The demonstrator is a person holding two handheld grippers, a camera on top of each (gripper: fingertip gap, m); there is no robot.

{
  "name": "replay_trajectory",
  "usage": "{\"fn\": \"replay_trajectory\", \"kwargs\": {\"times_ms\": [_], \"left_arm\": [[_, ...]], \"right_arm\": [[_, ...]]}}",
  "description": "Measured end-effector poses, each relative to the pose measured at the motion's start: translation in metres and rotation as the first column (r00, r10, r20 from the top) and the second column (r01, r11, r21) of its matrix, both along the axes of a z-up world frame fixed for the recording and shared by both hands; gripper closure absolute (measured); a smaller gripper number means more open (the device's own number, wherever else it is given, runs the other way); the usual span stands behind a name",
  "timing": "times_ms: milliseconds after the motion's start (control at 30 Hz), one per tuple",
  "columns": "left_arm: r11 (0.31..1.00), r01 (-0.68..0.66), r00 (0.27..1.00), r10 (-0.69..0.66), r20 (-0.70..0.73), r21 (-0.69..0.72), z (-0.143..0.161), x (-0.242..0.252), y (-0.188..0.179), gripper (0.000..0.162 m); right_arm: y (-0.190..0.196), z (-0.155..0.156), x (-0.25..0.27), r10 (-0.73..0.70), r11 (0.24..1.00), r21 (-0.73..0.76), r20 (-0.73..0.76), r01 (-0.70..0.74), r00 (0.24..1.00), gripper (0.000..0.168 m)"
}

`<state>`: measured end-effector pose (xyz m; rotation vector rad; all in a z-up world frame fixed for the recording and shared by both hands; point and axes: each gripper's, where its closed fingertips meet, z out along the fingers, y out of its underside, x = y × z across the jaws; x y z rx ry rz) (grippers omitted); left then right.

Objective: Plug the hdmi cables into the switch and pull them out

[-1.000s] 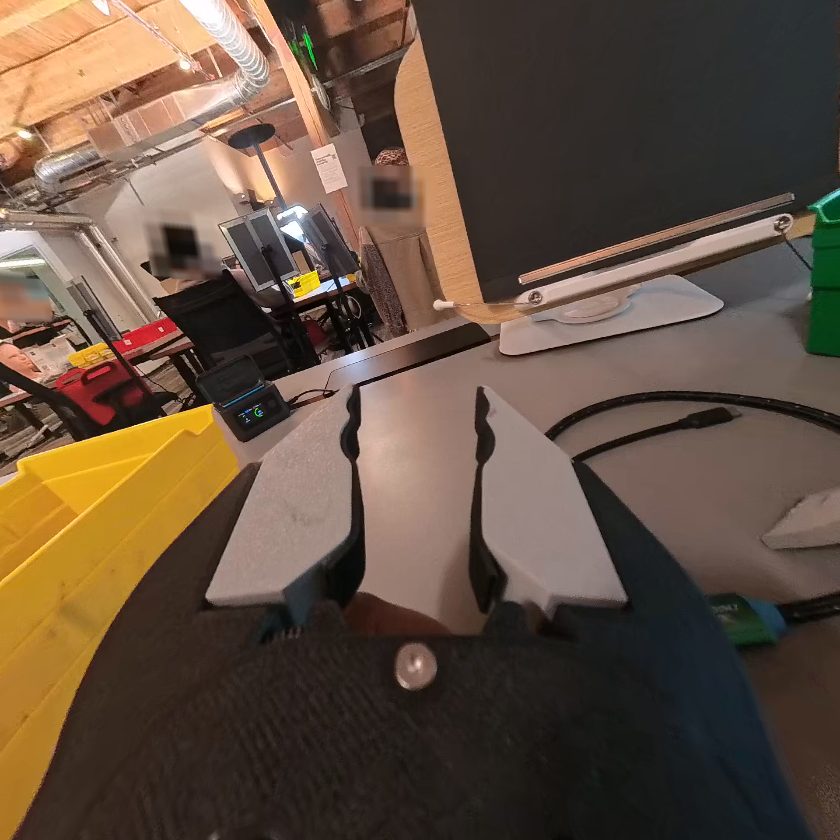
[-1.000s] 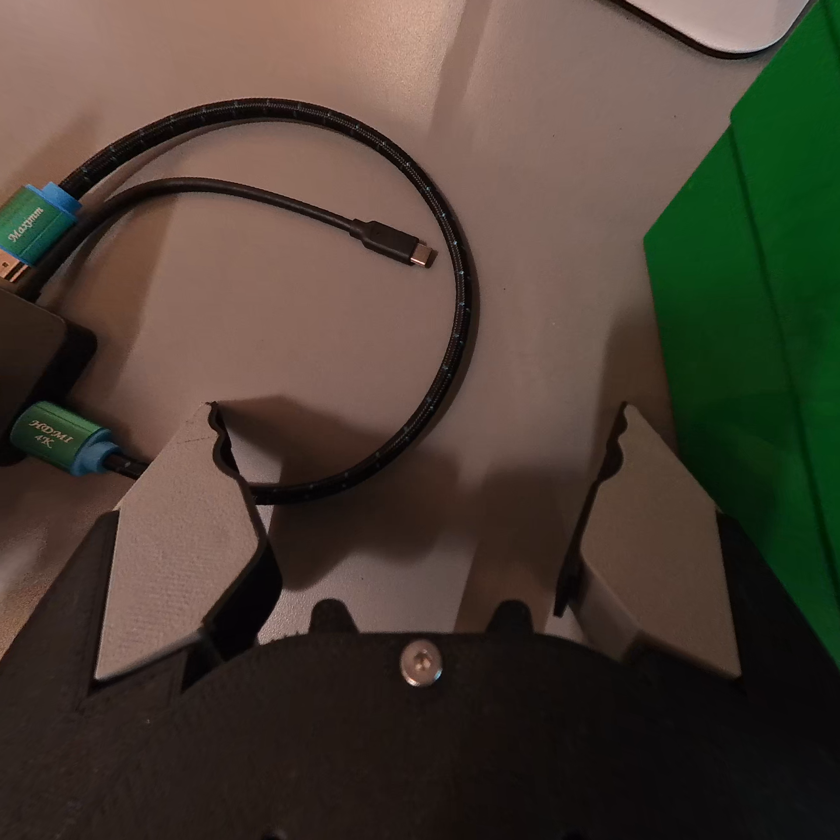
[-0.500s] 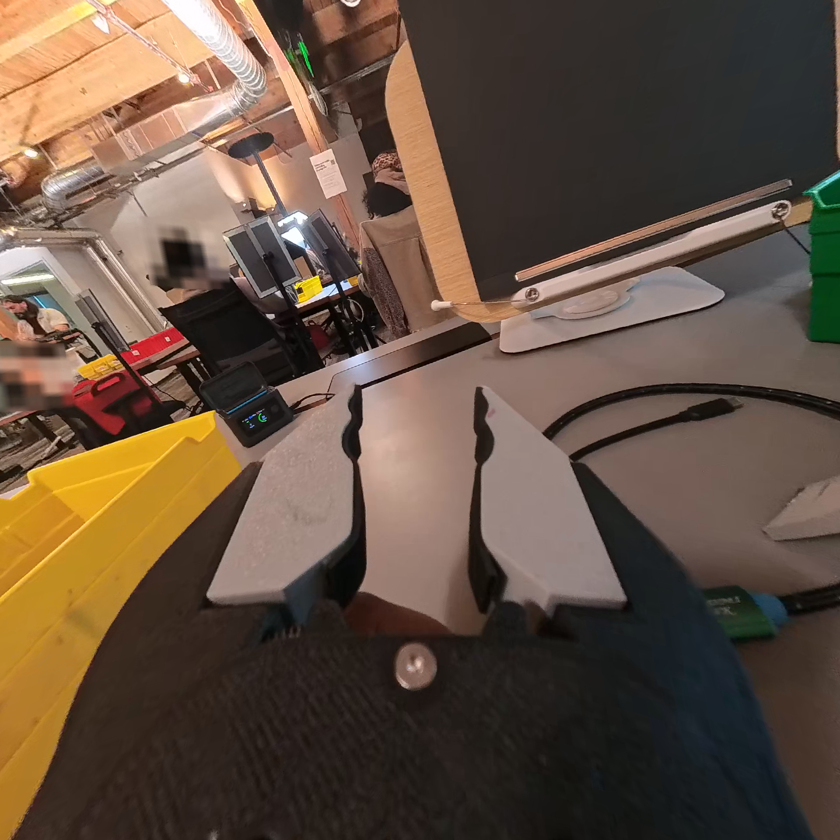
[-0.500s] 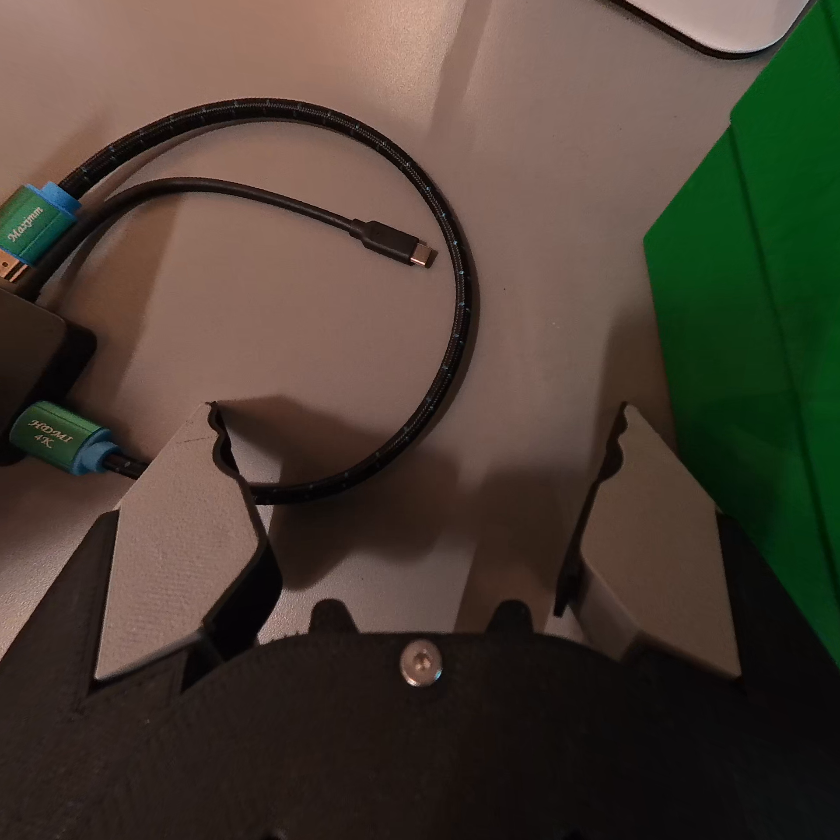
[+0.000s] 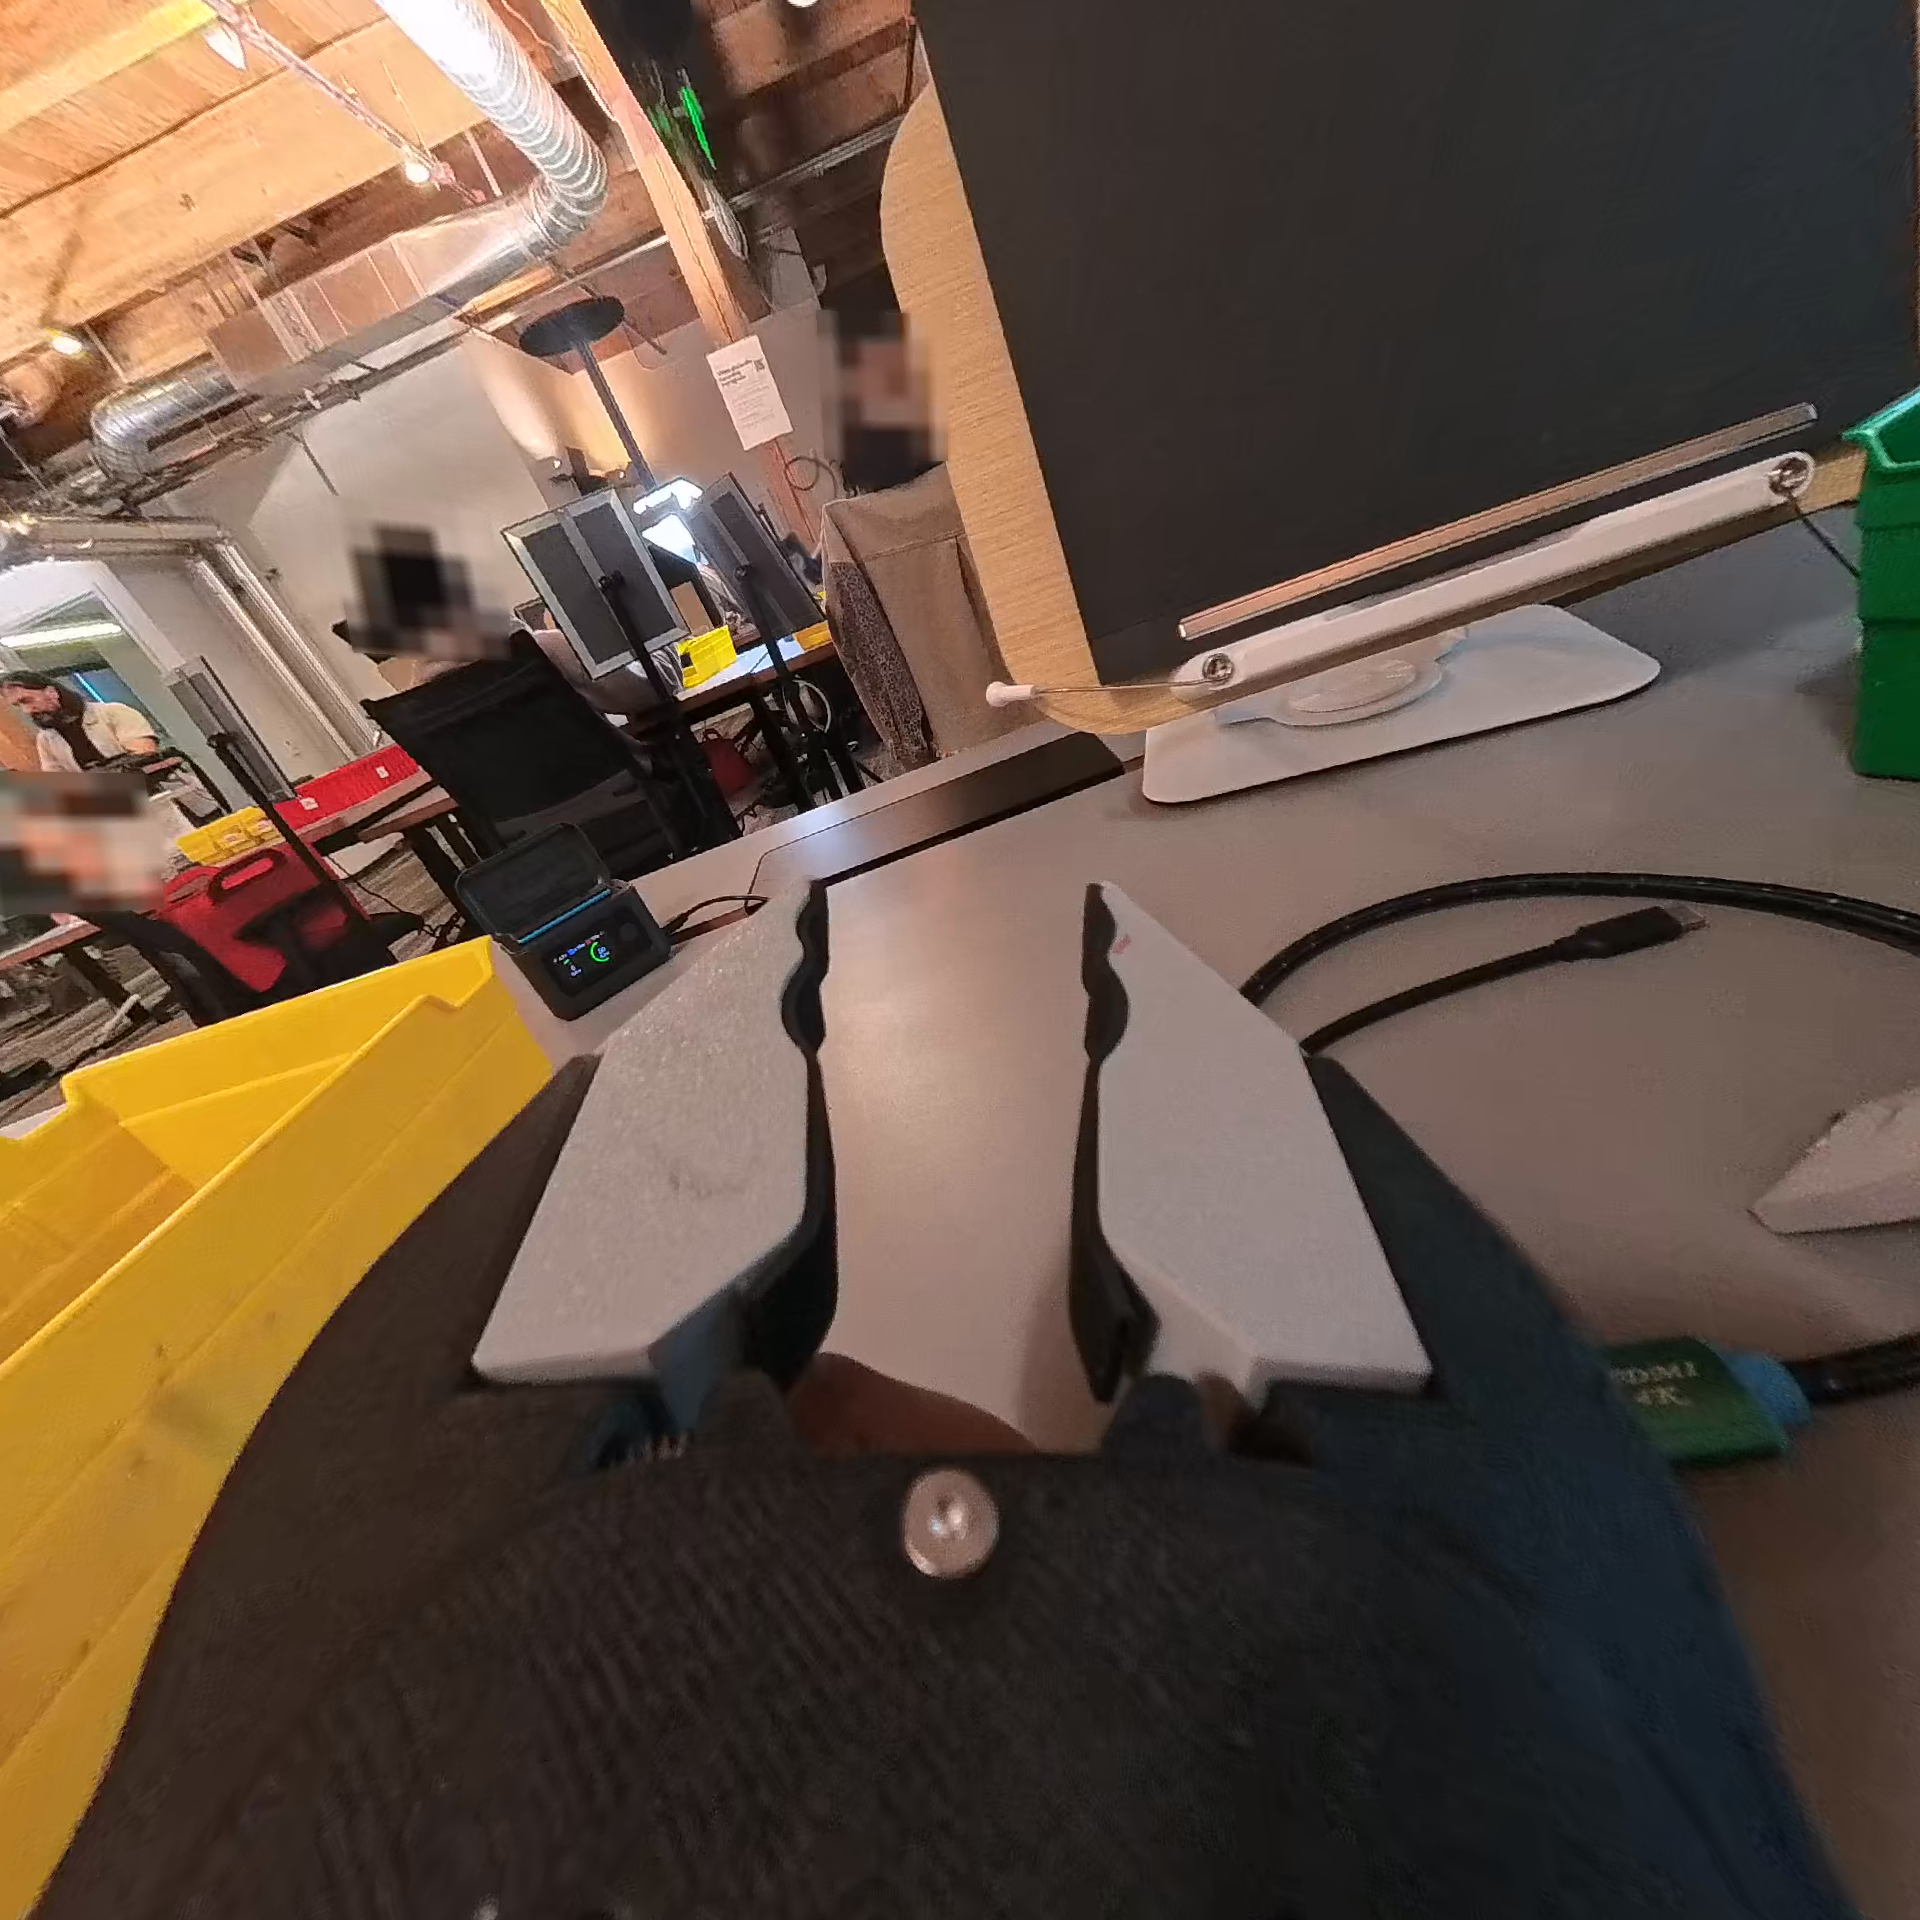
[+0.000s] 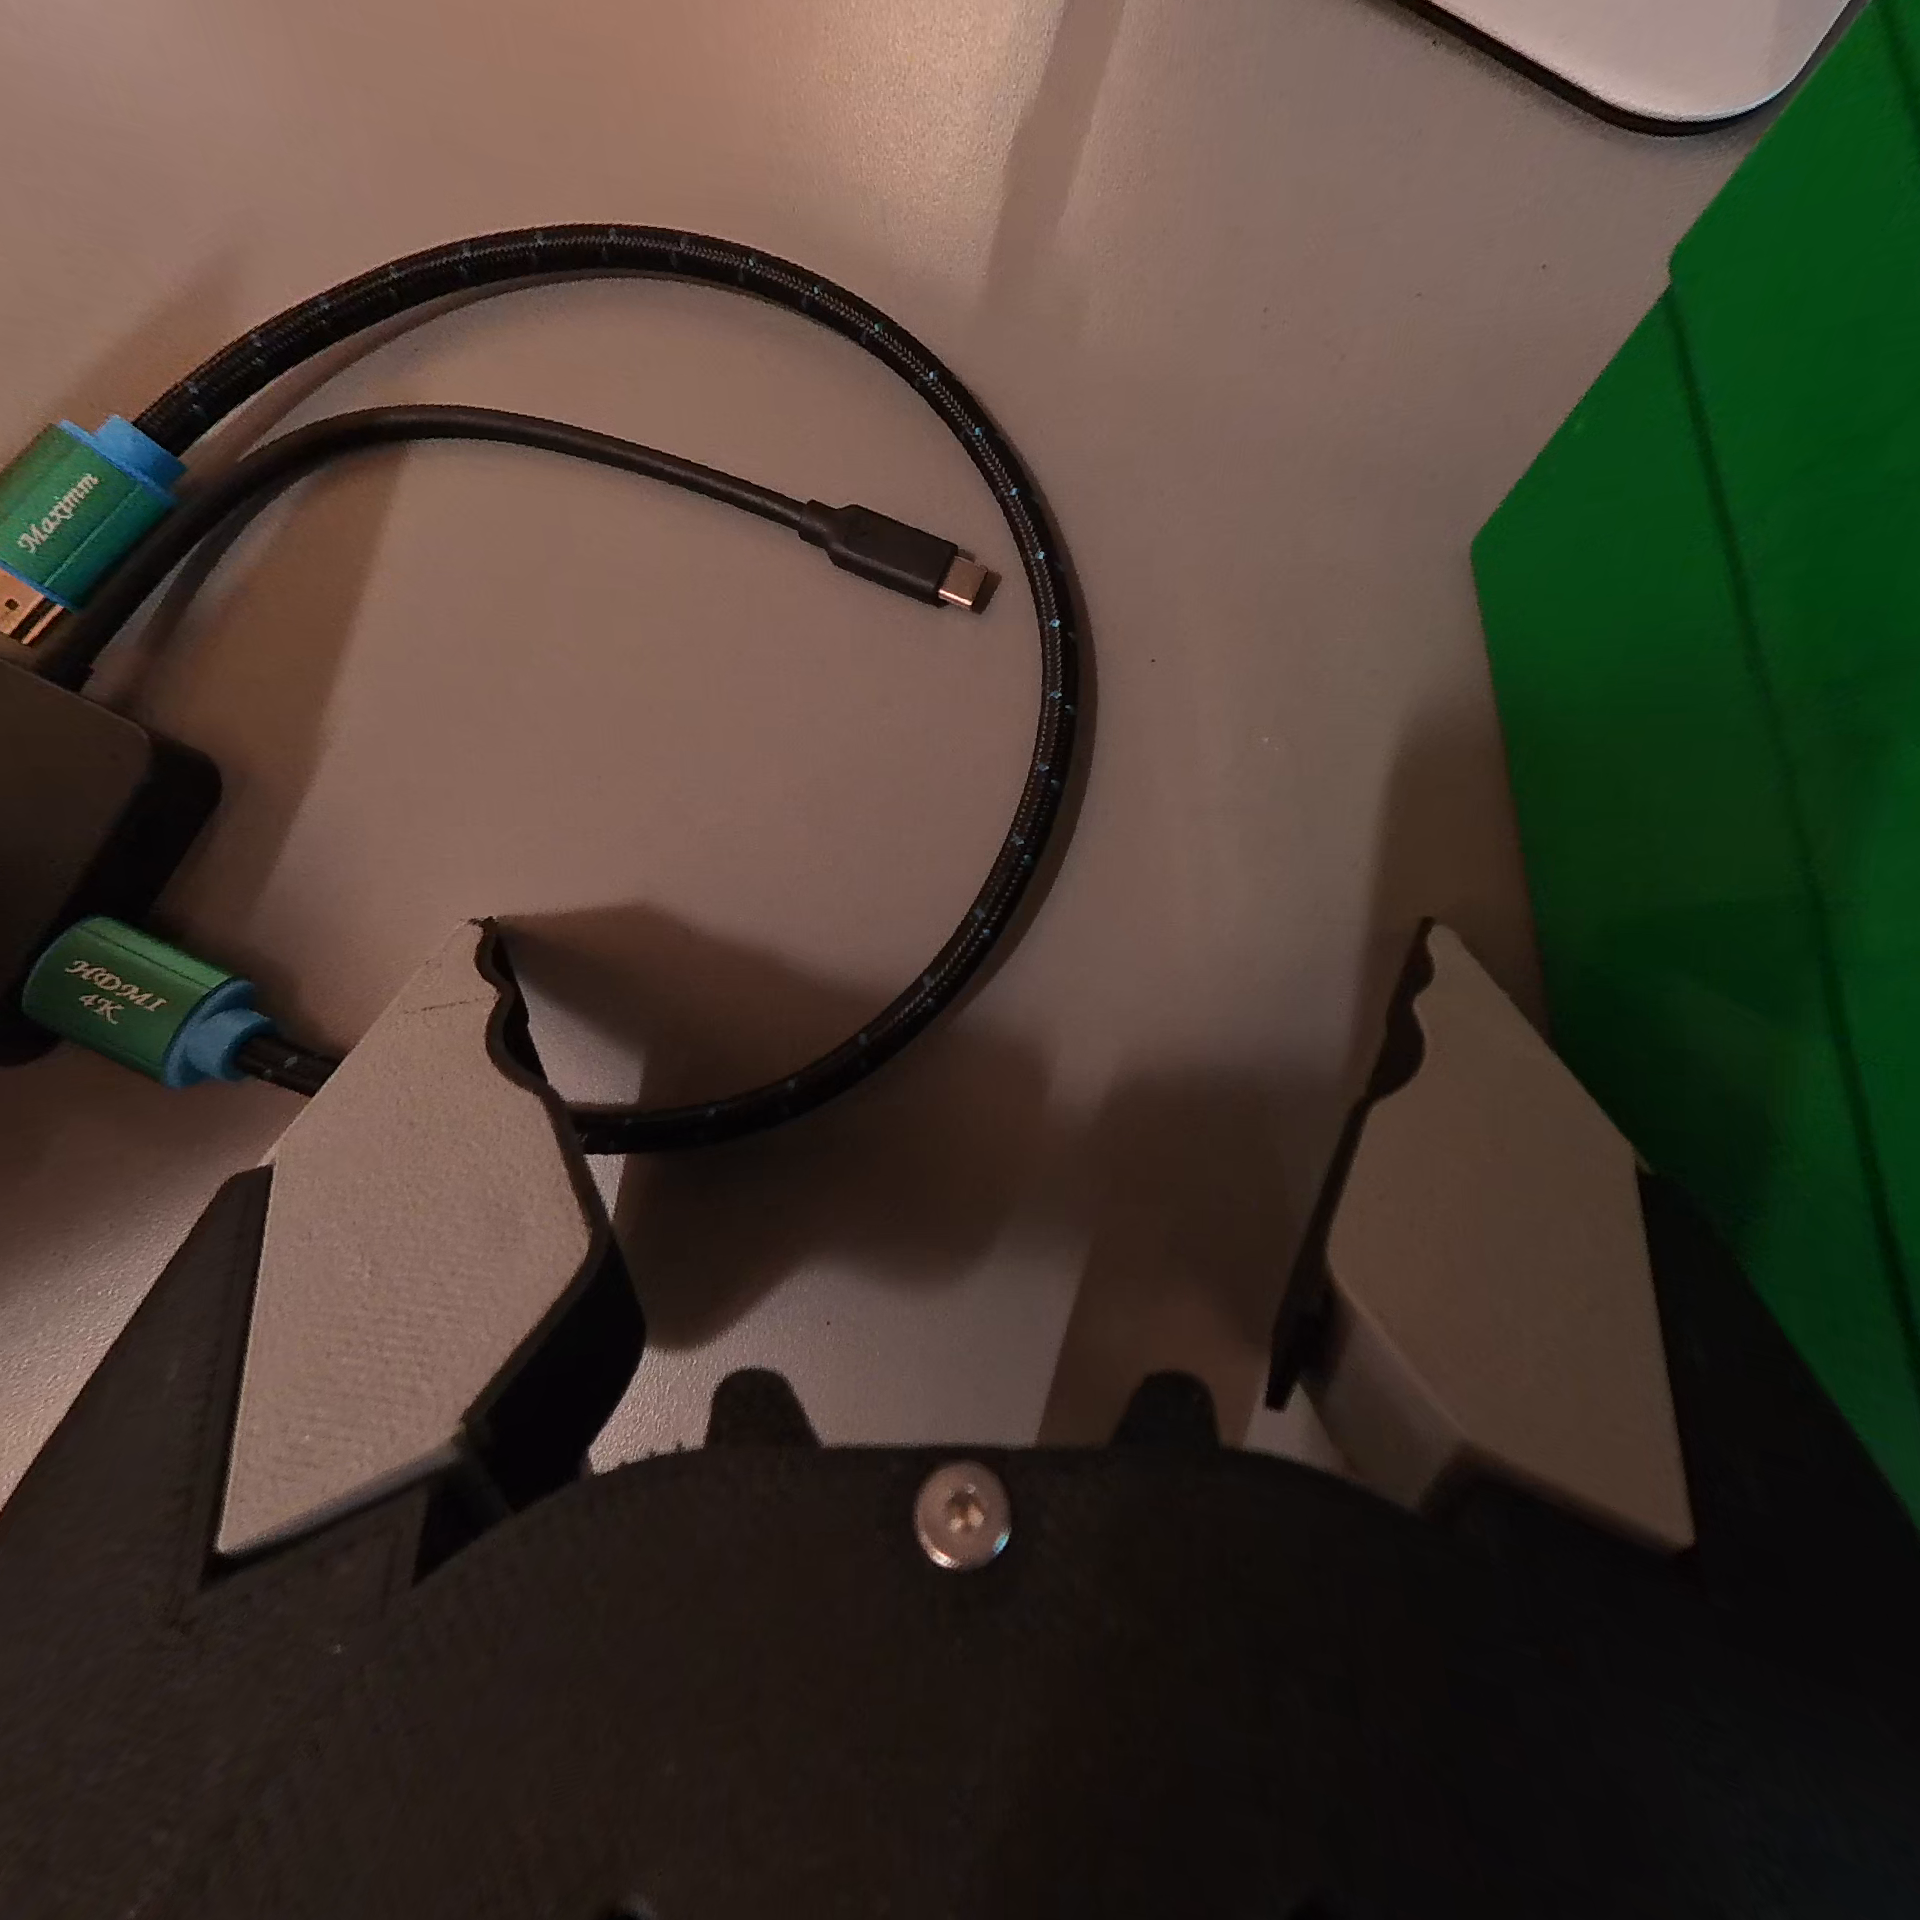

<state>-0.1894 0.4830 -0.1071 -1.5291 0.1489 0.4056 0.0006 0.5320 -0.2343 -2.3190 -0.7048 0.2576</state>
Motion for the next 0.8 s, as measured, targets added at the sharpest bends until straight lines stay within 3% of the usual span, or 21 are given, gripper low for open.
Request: {"fn": "replay_trajectory", "kwargs": {"times_ms": [533, 700, 733, 800], "left_arm": [[1.000, -0.010, 1.000, 0.009, 0.019, 0.015, 0.002, -0.004, 0.000, 0.116], [0.998, 0.031, 0.994, -0.036, 0.105, 0.048, 0.007, -0.003, -0.001, 0.116], [0.998, 0.032, 0.992, -0.037, 0.118, 0.047, 0.007, -0.006, 0.000, 0.115], [0.998, 0.036, 0.994, -0.041, 0.104, 0.049, 0.012, -0.011, 0.006, 0.111]], "right_arm": [[-0.001, 0.000, 0.000, -0.001, 1.000, 0.000, 0.000, 0.001, 1.000, 0.011], [-0.001, 0.000, -0.001, 0.026, 1.000, -0.015, 0.007, -0.025, 1.000, 0.012], [-0.001, 0.001, -0.002, 0.041, 0.999, -0.035, 0.016, -0.041, 0.999, 0.017], [0.010, 0.016, -0.002, 0.018, 0.999, 0.034, 0.035, -0.020, 0.999, 0.061]]}}
